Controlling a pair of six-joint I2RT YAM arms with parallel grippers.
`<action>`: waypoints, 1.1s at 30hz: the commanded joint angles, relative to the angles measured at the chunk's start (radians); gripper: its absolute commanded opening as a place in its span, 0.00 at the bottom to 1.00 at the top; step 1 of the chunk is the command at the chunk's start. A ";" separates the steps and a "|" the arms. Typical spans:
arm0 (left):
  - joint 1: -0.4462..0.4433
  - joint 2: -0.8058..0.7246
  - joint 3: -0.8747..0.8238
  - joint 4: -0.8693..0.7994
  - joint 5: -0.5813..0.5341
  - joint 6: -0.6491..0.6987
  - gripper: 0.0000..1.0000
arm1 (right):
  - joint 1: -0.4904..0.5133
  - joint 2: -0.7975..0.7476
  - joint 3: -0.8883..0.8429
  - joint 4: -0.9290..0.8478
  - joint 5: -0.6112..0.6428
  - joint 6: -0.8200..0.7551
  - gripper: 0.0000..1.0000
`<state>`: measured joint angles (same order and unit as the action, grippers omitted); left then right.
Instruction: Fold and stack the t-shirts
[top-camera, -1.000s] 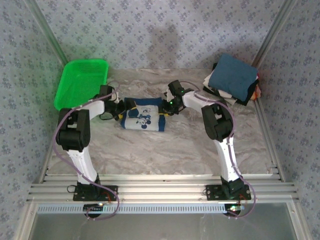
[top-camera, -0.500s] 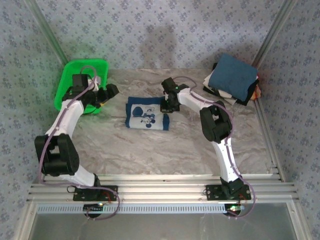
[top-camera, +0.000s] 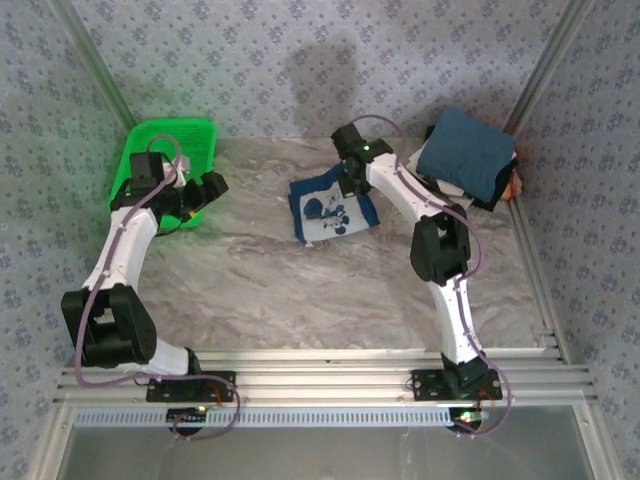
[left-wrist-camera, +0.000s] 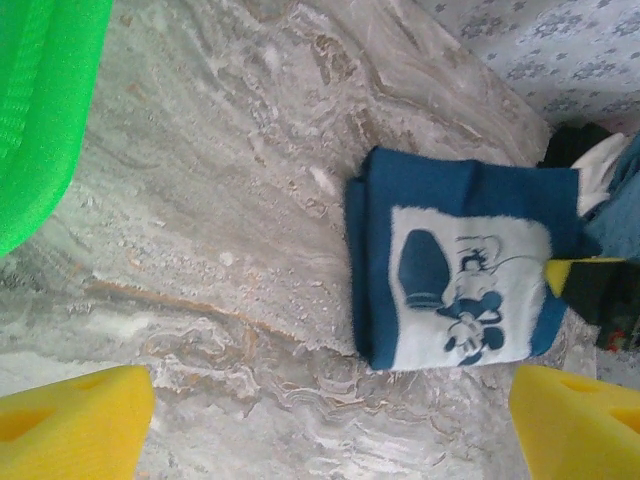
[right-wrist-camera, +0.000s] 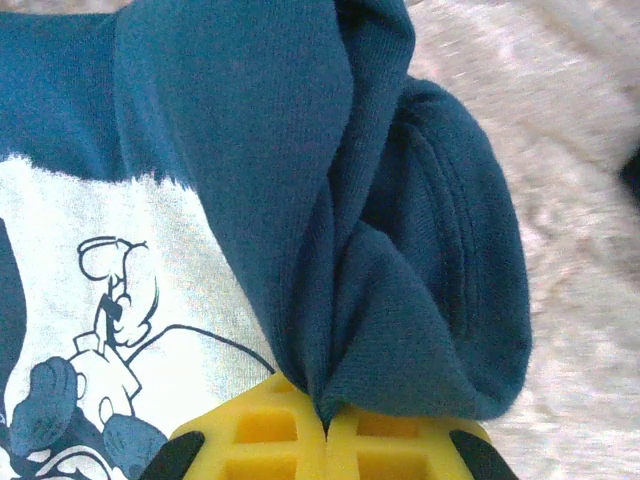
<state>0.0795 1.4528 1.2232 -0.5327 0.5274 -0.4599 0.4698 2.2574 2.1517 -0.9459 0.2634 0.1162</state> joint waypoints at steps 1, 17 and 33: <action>0.009 -0.041 -0.024 -0.018 0.019 0.027 0.92 | -0.040 -0.040 0.065 -0.043 0.107 -0.079 0.00; 0.009 -0.195 -0.137 -0.085 -0.036 0.088 0.92 | -0.262 0.019 0.259 0.055 0.028 -0.028 0.00; 0.033 -0.214 -0.186 -0.091 -0.054 0.093 0.92 | -0.378 0.026 0.387 0.176 -0.005 -0.036 0.00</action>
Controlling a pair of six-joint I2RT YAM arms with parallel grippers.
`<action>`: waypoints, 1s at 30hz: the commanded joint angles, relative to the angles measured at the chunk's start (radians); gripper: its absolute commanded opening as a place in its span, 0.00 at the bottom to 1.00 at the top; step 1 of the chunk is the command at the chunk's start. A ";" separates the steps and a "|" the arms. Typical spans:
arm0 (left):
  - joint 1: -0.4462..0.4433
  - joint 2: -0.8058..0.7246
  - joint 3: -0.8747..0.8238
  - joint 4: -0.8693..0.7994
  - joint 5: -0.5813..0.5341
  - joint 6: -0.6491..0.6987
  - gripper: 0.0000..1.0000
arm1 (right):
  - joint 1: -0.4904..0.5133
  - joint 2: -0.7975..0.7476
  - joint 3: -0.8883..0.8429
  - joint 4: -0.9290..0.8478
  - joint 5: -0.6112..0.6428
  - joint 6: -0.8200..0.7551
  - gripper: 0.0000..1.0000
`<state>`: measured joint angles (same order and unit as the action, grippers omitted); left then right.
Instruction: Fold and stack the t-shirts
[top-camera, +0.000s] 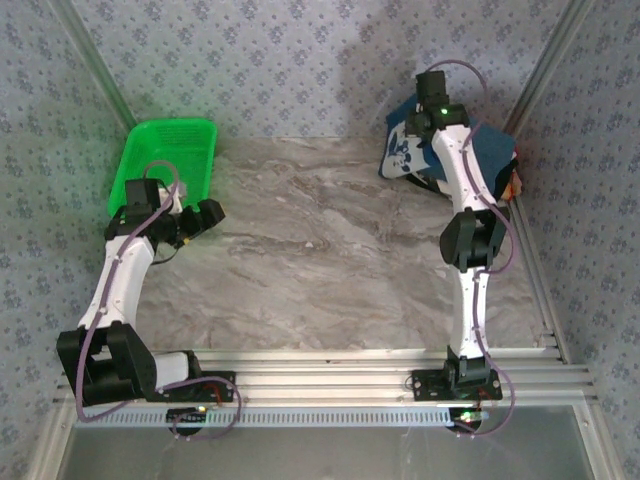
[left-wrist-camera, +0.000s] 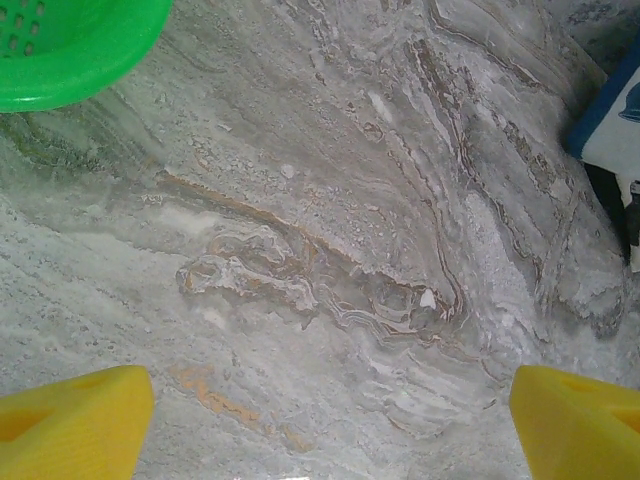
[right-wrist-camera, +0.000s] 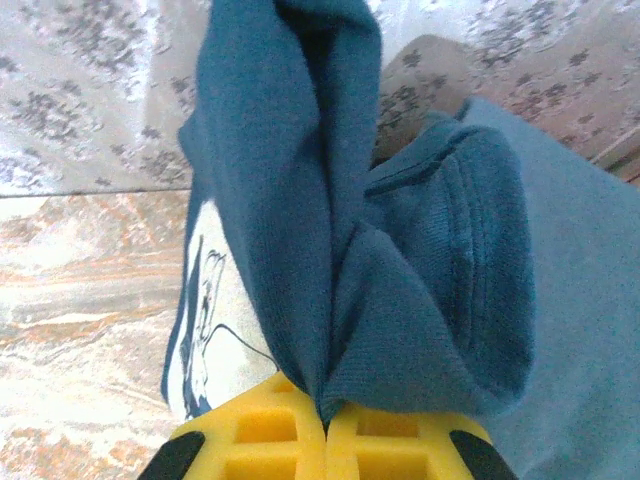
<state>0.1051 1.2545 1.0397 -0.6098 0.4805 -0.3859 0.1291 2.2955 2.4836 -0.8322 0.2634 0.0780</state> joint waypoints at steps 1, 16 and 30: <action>0.008 -0.015 -0.003 -0.016 -0.008 0.021 0.92 | -0.047 -0.018 0.054 0.072 -0.011 0.010 0.00; 0.010 -0.003 -0.009 -0.019 -0.025 0.025 0.92 | -0.203 -0.157 -0.127 0.200 -0.133 0.218 0.00; 0.009 -0.009 -0.014 -0.047 -0.048 0.044 0.92 | -0.333 -0.285 -0.417 0.461 -0.258 0.429 0.00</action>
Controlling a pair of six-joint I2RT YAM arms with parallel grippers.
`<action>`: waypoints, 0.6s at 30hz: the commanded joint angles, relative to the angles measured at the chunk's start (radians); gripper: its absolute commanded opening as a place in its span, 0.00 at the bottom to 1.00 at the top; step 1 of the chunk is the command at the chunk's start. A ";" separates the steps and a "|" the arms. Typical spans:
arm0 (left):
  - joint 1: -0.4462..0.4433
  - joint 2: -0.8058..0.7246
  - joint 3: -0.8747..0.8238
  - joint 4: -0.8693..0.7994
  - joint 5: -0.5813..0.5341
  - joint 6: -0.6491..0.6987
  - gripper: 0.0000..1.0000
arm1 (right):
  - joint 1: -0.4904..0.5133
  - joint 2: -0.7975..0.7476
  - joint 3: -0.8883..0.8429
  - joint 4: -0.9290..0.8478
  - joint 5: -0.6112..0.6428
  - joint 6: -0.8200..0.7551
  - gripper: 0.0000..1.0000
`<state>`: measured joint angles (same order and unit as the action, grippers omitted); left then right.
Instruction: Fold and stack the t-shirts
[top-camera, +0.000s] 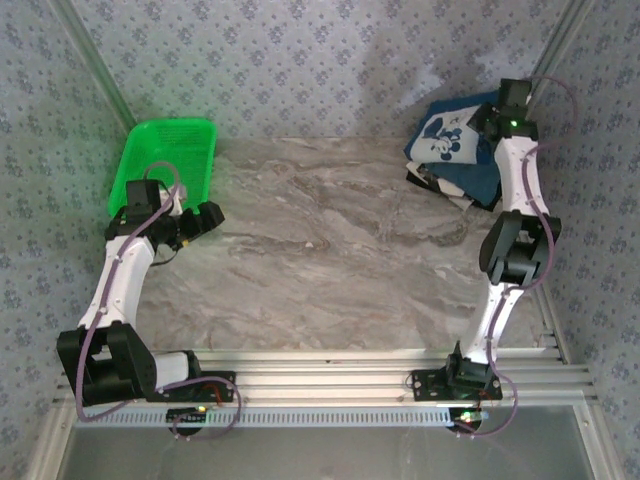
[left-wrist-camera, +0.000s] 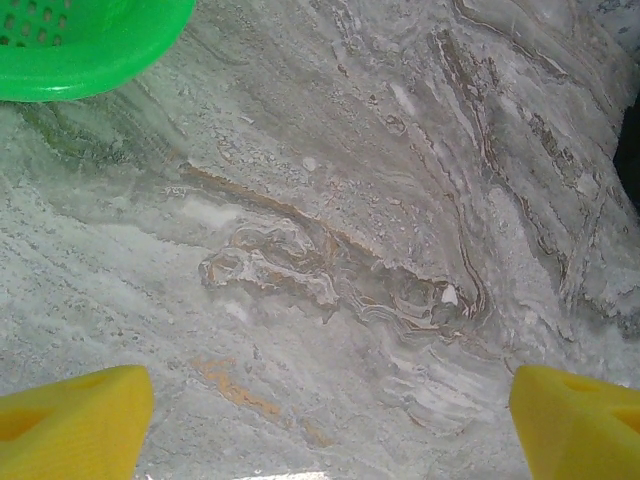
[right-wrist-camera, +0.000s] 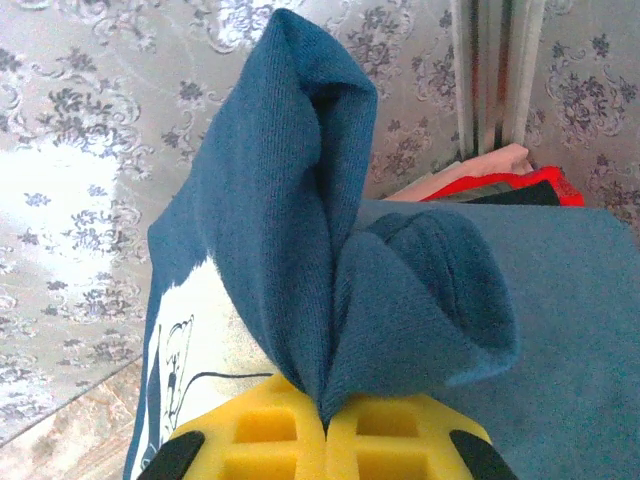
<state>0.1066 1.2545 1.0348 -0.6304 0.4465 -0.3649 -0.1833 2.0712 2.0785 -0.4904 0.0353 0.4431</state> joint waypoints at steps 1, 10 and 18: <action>0.008 -0.009 -0.008 -0.026 -0.016 0.023 0.92 | -0.024 -0.063 -0.025 0.140 -0.044 0.073 0.00; 0.009 -0.013 -0.019 -0.034 -0.023 0.027 0.92 | -0.039 -0.079 -0.083 0.172 -0.034 0.119 0.00; 0.009 -0.015 -0.024 -0.041 -0.028 0.037 0.92 | -0.045 -0.106 -0.212 0.207 0.008 0.177 0.00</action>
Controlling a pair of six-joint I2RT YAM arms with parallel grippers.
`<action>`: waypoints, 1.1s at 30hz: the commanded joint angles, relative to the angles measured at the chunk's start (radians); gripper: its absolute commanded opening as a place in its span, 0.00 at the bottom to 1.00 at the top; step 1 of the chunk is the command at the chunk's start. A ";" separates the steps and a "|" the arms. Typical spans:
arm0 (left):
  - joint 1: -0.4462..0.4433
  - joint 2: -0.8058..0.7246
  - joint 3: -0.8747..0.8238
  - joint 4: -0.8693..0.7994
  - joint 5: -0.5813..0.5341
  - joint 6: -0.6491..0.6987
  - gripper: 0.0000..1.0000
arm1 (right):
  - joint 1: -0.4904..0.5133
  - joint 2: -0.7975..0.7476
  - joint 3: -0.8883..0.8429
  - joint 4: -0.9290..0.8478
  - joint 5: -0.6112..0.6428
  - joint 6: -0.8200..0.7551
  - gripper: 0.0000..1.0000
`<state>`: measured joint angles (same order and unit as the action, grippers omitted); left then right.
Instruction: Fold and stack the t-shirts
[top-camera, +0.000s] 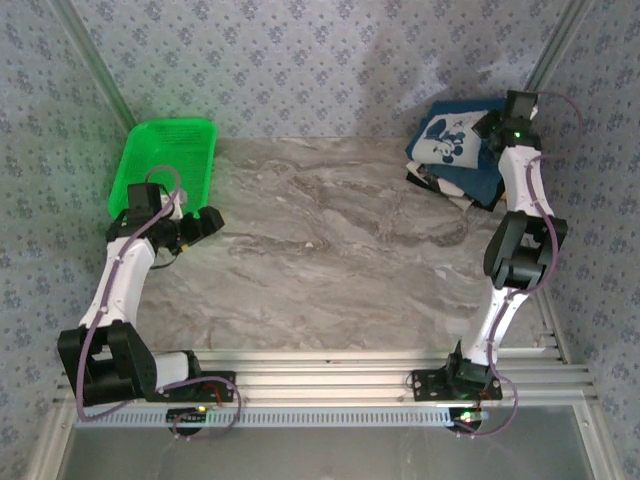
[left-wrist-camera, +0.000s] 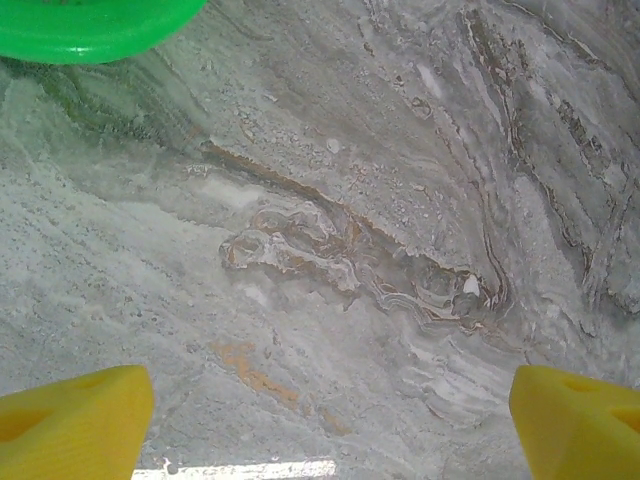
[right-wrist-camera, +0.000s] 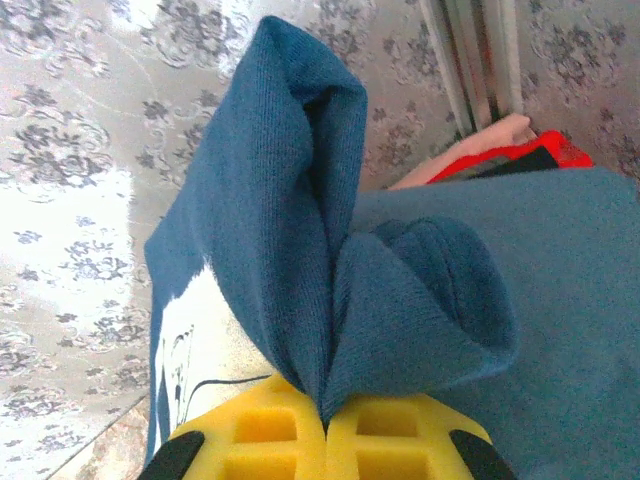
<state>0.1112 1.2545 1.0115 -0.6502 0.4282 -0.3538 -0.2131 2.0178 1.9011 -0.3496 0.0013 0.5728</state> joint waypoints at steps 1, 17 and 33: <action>0.005 -0.014 -0.001 -0.022 -0.009 0.029 0.92 | -0.021 -0.058 -0.059 0.083 0.040 0.060 0.00; 0.006 -0.003 0.019 -0.055 -0.016 0.036 0.92 | -0.025 -0.045 -0.240 0.424 -0.148 0.316 0.00; 0.004 -0.030 -0.008 -0.040 0.007 0.041 0.92 | 0.081 -0.010 -0.053 0.544 -0.176 0.453 0.00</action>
<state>0.1112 1.2514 1.0107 -0.6823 0.4187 -0.3363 -0.1154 2.0132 1.7729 0.1261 -0.1726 1.0073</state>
